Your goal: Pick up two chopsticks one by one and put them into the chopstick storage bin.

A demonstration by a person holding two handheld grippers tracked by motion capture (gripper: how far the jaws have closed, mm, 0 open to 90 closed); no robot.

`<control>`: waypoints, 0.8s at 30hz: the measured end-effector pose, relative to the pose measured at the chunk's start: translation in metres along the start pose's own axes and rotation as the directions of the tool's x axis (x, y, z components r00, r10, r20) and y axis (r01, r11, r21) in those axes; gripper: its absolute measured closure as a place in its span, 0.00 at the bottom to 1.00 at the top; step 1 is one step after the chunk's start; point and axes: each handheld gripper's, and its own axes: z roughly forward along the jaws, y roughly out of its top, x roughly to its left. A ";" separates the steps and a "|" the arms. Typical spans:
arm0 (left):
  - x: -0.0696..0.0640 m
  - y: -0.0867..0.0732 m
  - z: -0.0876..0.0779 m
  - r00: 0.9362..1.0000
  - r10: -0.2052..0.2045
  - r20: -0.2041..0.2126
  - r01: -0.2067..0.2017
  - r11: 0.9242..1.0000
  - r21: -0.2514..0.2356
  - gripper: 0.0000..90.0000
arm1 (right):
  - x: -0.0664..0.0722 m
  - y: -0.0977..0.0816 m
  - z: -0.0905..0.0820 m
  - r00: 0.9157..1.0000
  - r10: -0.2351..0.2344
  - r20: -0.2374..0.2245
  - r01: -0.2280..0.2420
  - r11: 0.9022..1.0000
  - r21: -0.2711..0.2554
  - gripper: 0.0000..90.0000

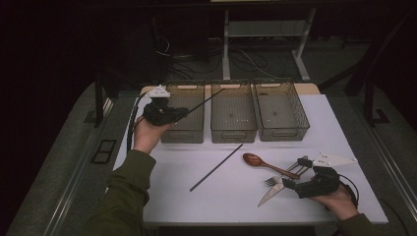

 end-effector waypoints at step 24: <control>0.044 -0.013 0.020 0.973 -0.110 -0.203 0.122 0.992 0.045 0.94 | -0.001 0.000 -0.003 1.000 0.015 0.008 -0.015 1.000 -0.017 0.00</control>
